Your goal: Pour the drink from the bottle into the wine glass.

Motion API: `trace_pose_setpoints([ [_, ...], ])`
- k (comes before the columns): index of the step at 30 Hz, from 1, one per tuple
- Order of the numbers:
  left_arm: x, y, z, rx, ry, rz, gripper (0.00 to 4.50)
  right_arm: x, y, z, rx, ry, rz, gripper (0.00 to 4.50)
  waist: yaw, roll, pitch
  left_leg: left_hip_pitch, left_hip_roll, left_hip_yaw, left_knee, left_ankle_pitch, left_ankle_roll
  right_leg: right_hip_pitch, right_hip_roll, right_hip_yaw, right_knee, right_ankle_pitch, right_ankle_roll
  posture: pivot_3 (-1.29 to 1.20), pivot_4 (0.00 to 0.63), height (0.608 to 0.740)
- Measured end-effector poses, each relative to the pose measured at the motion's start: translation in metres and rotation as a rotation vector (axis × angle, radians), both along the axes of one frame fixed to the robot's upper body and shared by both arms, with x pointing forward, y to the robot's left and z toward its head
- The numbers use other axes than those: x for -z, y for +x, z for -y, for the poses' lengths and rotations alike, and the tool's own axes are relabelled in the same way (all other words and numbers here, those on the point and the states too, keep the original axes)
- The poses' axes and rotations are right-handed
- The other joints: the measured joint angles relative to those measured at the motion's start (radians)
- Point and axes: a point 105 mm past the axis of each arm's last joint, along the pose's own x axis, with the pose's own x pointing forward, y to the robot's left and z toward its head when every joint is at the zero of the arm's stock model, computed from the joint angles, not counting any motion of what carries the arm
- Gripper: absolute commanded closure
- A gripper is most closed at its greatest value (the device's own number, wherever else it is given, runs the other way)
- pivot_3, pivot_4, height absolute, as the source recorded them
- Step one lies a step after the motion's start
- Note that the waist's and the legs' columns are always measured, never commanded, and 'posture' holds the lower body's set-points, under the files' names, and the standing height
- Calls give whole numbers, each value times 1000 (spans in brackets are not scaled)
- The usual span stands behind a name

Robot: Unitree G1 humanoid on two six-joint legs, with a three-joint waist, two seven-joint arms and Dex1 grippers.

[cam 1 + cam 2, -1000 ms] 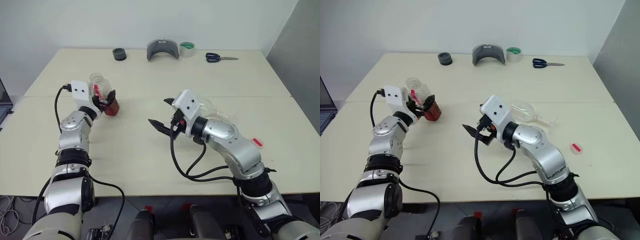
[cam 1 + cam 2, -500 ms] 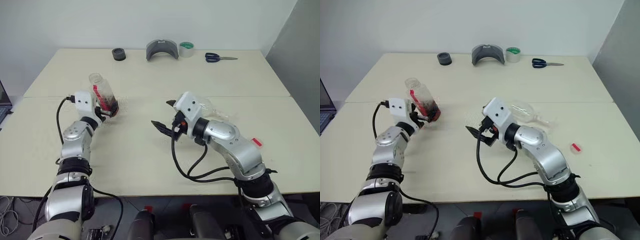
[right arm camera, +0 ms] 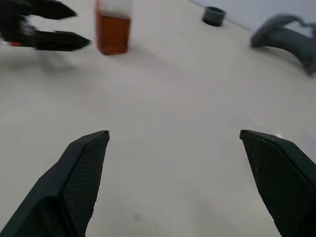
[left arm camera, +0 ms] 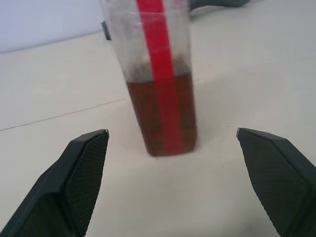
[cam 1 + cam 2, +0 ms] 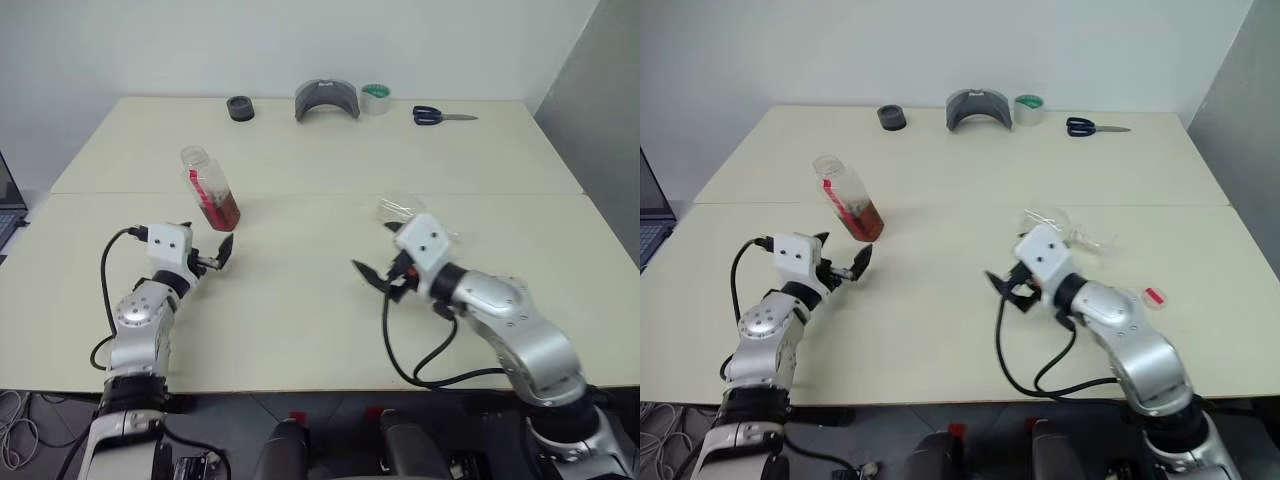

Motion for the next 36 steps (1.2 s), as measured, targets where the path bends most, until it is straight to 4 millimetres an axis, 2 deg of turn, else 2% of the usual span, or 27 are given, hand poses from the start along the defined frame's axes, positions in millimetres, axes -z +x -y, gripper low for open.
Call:
trace_pose_setpoints([
  [3, 13, -16, 35, 204, -1, -78, 34, -3, 4, 19, 118, -68, 25, 0, 2, 0, 0, 0, -1, 0, 0, 0, 0, 0, 1, -1, 0, 0, 0, 0, 150, 740],
  [7, 4, -26, 89, 495, 13, -98, 34, -6, 14, 24, 190, -150, 30, 0, 0, 0, 0, 1, -1, 1, 0, 0, 0, 0, 3, 0, 0, 0, 0, 0, 150, 740],
  [14, -15, -27, 133, 756, 100, -61, 34, 6, 46, 22, 305, -262, -9, 0, -3, 0, 0, 1, -2, 1, 0, 0, 0, 0, 3, 0, 0, 0, 0, 0, 150, 740],
  [20, -13, -23, 149, 819, 120, -61, 34, 12, 67, 39, 403, -490, 14, 0, -2, 0, 0, 0, -2, 1, 0, 0, 0, 0, 3, 0, -1, 0, 0, 0, 150, 740],
  [24, -18, -21, 158, 836, 124, -33, 34, 17, 75, 40, 417, -590, 36, 0, -5, 0, 0, 0, -2, 2, 0, 0, 0, 0, 3, 0, 0, 0, 0, 0, 150, 740],
  [31, -16, -21, 166, 849, 113, -23, 34, 25, 90, 36, 418, -675, 55, 0, -6, 0, 0, 0, -2, 2, 0, 0, 0, 0, 3, 0, 0, 0, 0, 0, 150, 740],
  [36, -17, -19, 170, 853, 103, -20, 34, 32, 102, 44, 435, -729, 45, 0, -5, 0, 0, 0, -2, 1, 0, 0, 0, 0, 3, 0, 0, 0, 0, 0, 150, 740],
])
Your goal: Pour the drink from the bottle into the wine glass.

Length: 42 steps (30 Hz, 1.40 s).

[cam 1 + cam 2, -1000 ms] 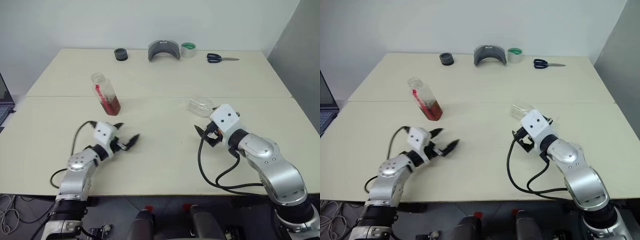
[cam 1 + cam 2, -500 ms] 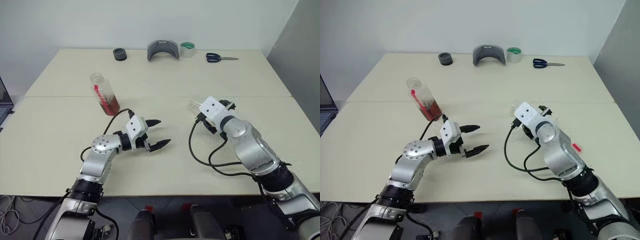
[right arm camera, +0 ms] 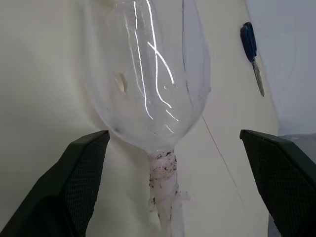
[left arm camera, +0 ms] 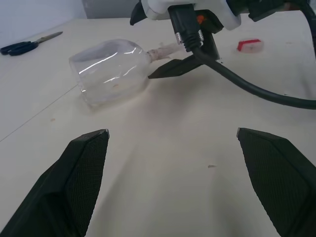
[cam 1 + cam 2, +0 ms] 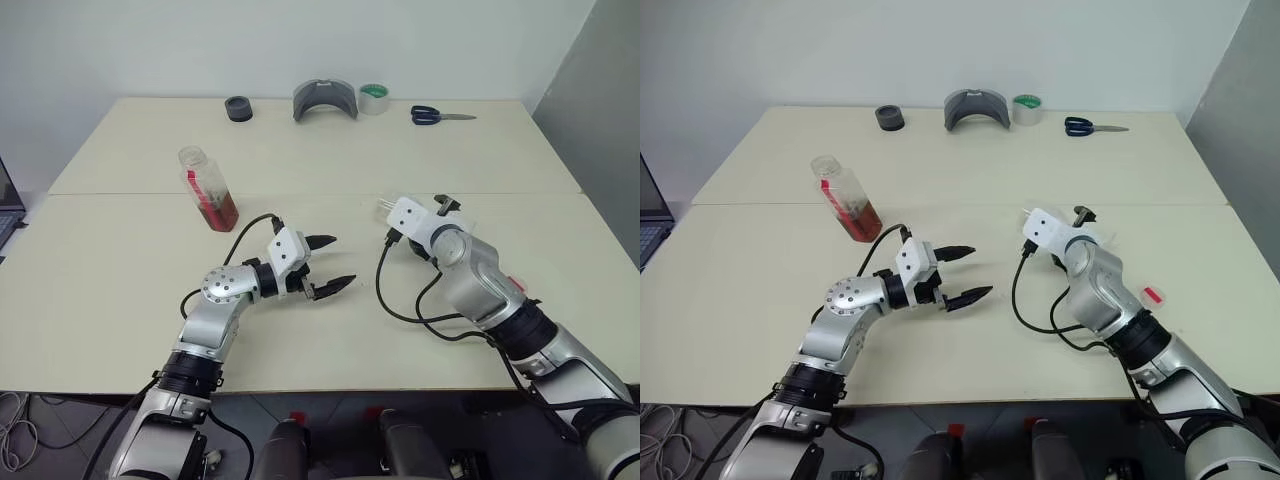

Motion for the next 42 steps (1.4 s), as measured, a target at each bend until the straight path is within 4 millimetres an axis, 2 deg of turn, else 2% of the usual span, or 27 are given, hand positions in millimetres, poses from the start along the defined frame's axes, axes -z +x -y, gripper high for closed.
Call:
trace_pose_setpoints([
  [5, 0, 0, 5, 8, -9, 3, 34, 7, 8, 3, -3, -33, -14, 0, -3, 0, 0, 0, 0, 0, 0, 0, 0, 0, 0, 0, 0, 0, 0, 0, 150, 740],
  [6, 0, 0, 5, 9, -9, 5, 0, 6, 9, 4, -1, -45, -8, 276, -3, 0, 0, 0, 0, 0, 0, 0, 0, 0, 0, 0, 0, 0, 0, 0, 150, 740],
  [7, 0, 0, 6, 10, -10, 8, 0, 6, 10, 4, -1, -50, -7, 368, -2, 0, 0, 0, 0, 0, 0, 0, 0, 0, 0, 0, 0, 0, 0, 0, 150, 740],
  [9, -1, 0, 6, 11, -12, 11, 0, 8, 13, 5, -2, -61, -13, 885, -2, 0, 0, 0, 0, 0, 0, 0, 0, 0, 0, 0, 0, 0, 0, 0, 150, 740],
  [18, 1, 0, 9, 15, -17, 7, 0, 16, 17, 0, -18, -57, -52, 4118, -3, 0, 0, 0, 0, 1, 0, 0, 0, 0, 0, 0, 0, 0, 0, 0, 150, 740],
  [21, 1, 0, 9, 14, -17, 7, 0, 15, 17, -1, -17, -27, -53, 4155, -3, 0, 0, 0, 0, 0, 0, 0, 0, 0, 0, 0, 0, 0, 0, 0, 150, 740],
  [24, 1, 2, 7, -3, -19, 7, 0, 6, 18, -4, -3, 97, -49, 4155, -3, 0, 0, 0, 0, 0, 0, 0, 0, 0, 0, 1, 0, 0, 0, 0, 150, 740],
  [28, 0, 7, -10, -75, -45, -37, 0, -12, 16, -23, -26, 395, -45, 4155, -5, 0, 0, 0, 1, 0, 0, 0, 0, -1, 1, 0, 1, 0, 0, 0, 150, 740],
  [32, -1, 6, -26, -113, -97, -130, 0, -21, 15, -54, -134, 697, 1, 4155, -6, 0, 0, 0, 1, 0, -1, 0, 0, -1, 0, 1, 1, 0, 0, 0, 150, 740],
  [34, -5, 2, -31, -103, -115, -168, 0, -18, 17, -65, -158, 795, 25, 4155, -5, 0, 0, 0, 1, 0, -1, 0, 0, -1, 0, 0, 1, 0, 0, 0, 150, 740],
  [38, -13, -1, -39, -96, -121, -193, 0, -6, 22, -66, -135, 910, 66, 4155, -2, 0, 0, 0, 1, 0, 0, 0, 0, -1, -1, 1, 1, 0, 0, 0, 150, 740],
  [42, -18, -1, -47, -115, -117, -196, 0, -2, 18, -64, -150, 955, 112, 4155, -3, 0, 0, 0, 1, 0, -1, 0, 0, 0, 0, 1, 1, 0, 0, 0, 150, 740],
])
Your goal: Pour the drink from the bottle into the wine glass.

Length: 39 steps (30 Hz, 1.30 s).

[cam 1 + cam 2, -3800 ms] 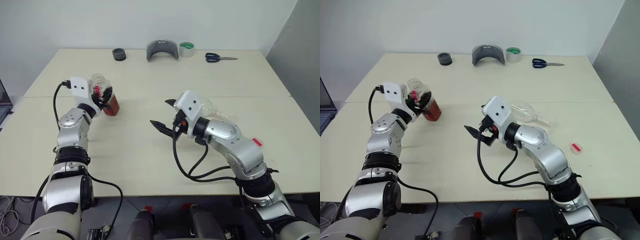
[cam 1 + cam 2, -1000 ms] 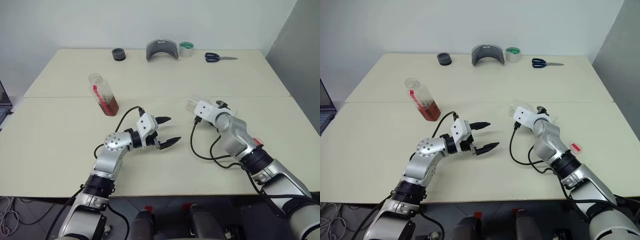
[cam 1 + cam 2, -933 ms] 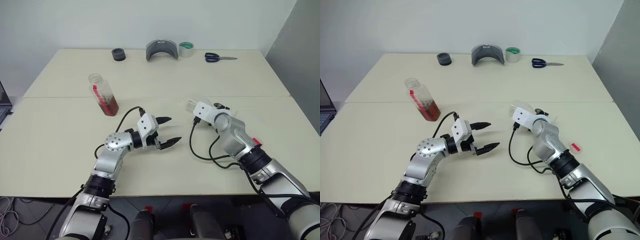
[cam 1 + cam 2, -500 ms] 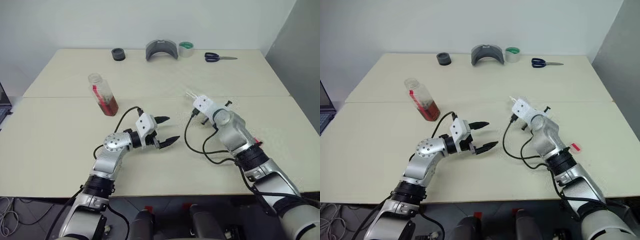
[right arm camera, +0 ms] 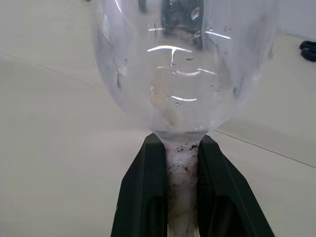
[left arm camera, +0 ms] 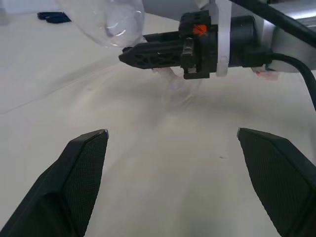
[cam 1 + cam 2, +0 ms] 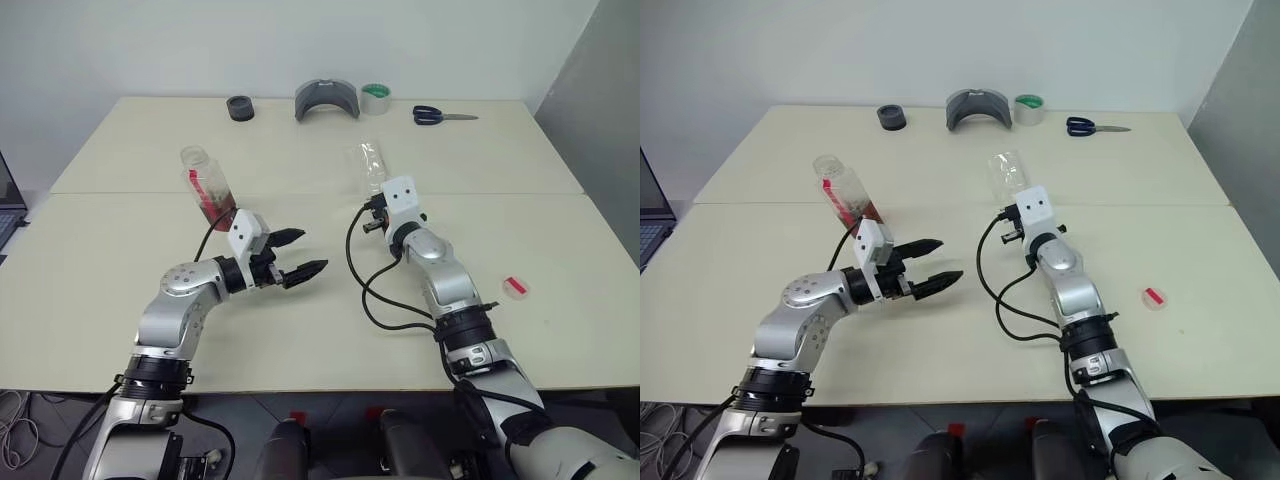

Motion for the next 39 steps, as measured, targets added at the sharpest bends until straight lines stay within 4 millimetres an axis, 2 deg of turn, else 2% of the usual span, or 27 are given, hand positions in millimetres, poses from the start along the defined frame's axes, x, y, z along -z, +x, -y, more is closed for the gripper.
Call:
trace_pose_setpoints([
  [4, -5, -3, 2, 13, 6, 4, 0, 5, -11, 2, -1, 33, 21, 4155, 0, 0, 0, 1, 0, 0, 0, 0, 0, 1, 0, 0, 0, 0, 0, 0, 150, 740],
  [11, -9, -6, 11, 47, 18, -11, 0, 22, -49, 11, -5, 75, 25, 4195, 2, -1, -4, 4, 0, 0, 0, 0, 0, 3, 1, 1, 0, 0, 0, 0, 150, 740],
  [16, -10, -7, 15, 74, 27, -13, 0, 30, -61, 12, 1, 88, 3, 4212, -5, -1, -6, 7, 2, 2, -2, 0, 0, 4, 3, 2, 0, 0, 0, 0, 150, 740],
  [23, -5, -7, 9, 57, 55, -3, 0, 24, -54, 5, -10, 82, 31, 4222, -12, -1, -6, 8, 2, 3, -2, 0, 0, 4, 3, 3, 0, 0, 0, 0, 150, 740],
  [29, 20, -13, -26, -113, 76, -49, 0, 19, -47, -2, -38, 101, 79, 4222, -19, -1, -5, 7, 2, 2, -5, 0, 0, 3, 2, 3, 0, 0, 0, 0, 150, 740],
  [33, 11, -21, -43, -216, 81, 3, 0, 15, -38, -26, -156, 135, 99, 4222, -25, 0, -4, 7, 2, 2, -6, 0, 0, 2, 2, 3, 0, 0, 0, 0, 150, 740],
  [39, -2, -30, -55, -283, 88, 38, 0, -3, -25, -64, -299, 167, 152, 4222, -25, 0, -4, 7, 2, 2, -8, 0, 0, 2, 2, 3, -1, 0, 0, 0, 150, 740],
])
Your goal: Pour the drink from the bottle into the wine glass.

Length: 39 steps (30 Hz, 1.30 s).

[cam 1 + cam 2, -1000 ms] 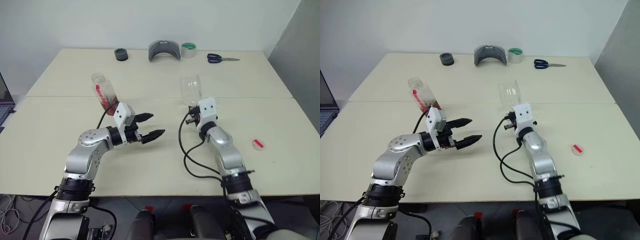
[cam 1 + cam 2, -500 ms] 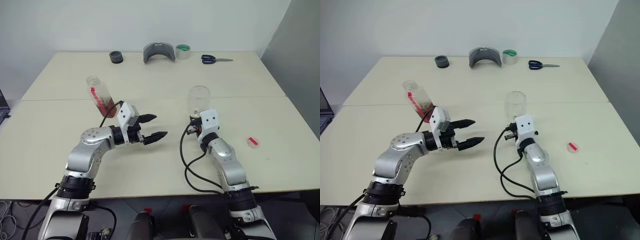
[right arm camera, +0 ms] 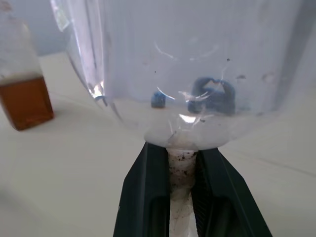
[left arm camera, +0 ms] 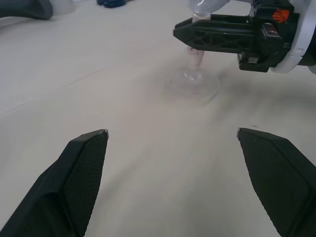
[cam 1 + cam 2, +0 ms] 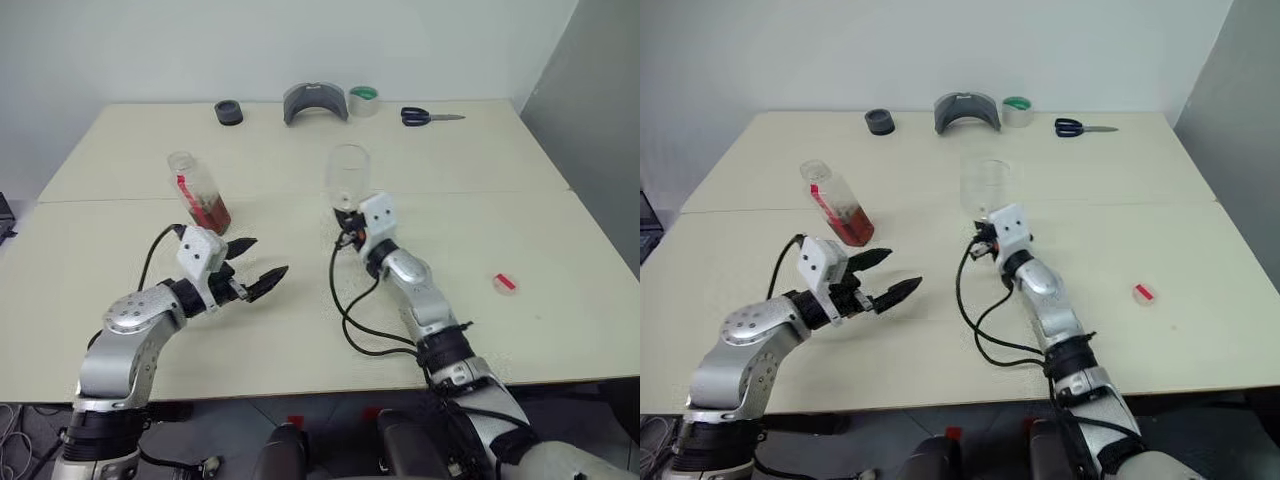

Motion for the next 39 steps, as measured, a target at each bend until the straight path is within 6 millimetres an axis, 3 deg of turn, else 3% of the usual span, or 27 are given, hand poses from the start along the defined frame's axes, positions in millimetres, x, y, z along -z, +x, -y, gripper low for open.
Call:
trace_pose_setpoints([
  [6, -1, -5, -17, -64, 4, 2, 0, 21, 5, -12, -59, -31, -58, 4222, 2, 0, 0, 0, 0, 0, -1, 0, 0, 0, -1, 0, -1, 0, 0, 0, 150, 740],
  [12, -6, -7, -25, -79, 9, 12, 0, 23, 7, -14, -81, -34, -56, 4222, 0, 0, 0, 1, 0, 0, -3, 0, -1, 0, 0, 0, 0, 0, 0, 0, 150, 740],
  [20, -25, -18, -17, 11, 29, 53, 0, 24, 6, -13, -83, -25, -49, 4222, 0, 0, 0, 2, 0, 0, -5, 1, -1, 0, 0, 0, -1, 0, 0, 0, 150, 740],
  [30, -47, -10, -12, 32, 42, 92, 0, 24, 5, -12, -94, -26, -46, 4222, 0, 0, 0, 3, 0, 1, -6, 1, -1, 0, 0, 0, -1, 0, -1, 0, 150, 740],
  [39, -49, -9, -2, 61, 52, 96, 0, 31, 4, -9, -91, -13, -73, 1139, 0, 0, 0, 3, 0, 1, -6, 1, -1, 0, 0, 0, -1, 0, -1, 0, 150, 740],
])
